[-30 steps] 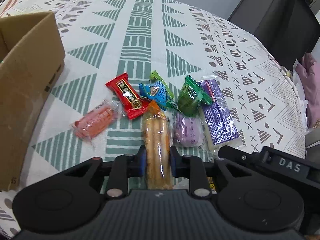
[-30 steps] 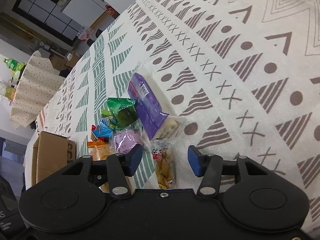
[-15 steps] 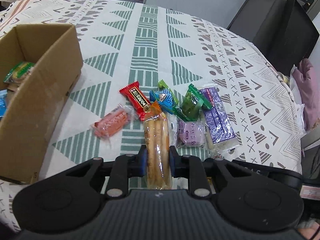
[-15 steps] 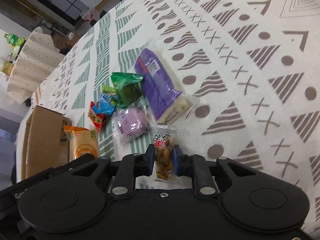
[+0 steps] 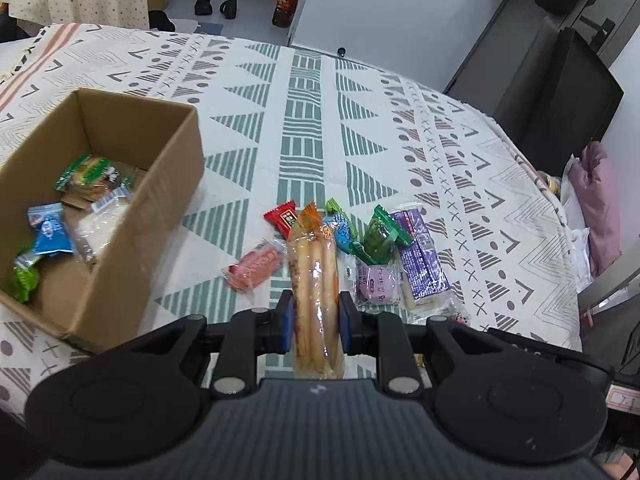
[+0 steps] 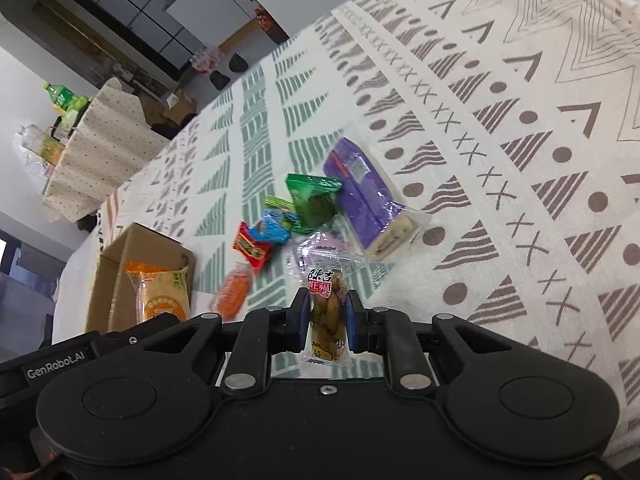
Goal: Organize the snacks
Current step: 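Carry the breadstick pack and small snack pack into the box and open both tools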
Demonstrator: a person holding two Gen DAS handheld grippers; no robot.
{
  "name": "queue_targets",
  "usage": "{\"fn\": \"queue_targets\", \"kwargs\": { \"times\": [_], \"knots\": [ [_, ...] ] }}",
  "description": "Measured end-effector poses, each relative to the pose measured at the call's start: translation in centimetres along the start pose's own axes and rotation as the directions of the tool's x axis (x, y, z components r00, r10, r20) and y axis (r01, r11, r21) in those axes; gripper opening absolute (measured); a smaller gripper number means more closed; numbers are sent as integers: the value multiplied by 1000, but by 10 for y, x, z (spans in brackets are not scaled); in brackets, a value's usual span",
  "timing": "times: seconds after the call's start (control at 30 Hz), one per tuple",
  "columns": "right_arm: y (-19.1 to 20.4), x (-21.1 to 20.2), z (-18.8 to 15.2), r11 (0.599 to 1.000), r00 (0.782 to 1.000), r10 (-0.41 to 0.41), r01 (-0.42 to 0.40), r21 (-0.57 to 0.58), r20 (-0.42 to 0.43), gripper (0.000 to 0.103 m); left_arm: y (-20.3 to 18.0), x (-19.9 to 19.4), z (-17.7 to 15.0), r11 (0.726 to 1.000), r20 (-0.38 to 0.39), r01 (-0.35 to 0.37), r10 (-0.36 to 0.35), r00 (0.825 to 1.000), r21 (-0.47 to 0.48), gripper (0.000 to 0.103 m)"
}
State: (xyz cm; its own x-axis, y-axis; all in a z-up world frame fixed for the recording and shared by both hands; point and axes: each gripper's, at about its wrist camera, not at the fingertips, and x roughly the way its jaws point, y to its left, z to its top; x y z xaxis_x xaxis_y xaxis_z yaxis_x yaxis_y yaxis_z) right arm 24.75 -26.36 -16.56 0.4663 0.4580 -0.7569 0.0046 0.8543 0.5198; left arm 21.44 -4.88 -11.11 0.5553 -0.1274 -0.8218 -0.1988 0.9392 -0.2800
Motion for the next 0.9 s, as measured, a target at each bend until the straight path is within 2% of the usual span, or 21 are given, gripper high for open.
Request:
{"fn": "queue_targets", "kwargs": {
  "times": [0.37,0.9],
  "knots": [
    [45,-34,-10,998,993,50,-48,-29,106,18,23,-48,0,1000,70,4,-3,998,-18,21],
    [107,-58,-14,990,979,109,-93,-104,171,18,60,-101,12,999,147,10,-3,989,-48,21]
  ]
}}
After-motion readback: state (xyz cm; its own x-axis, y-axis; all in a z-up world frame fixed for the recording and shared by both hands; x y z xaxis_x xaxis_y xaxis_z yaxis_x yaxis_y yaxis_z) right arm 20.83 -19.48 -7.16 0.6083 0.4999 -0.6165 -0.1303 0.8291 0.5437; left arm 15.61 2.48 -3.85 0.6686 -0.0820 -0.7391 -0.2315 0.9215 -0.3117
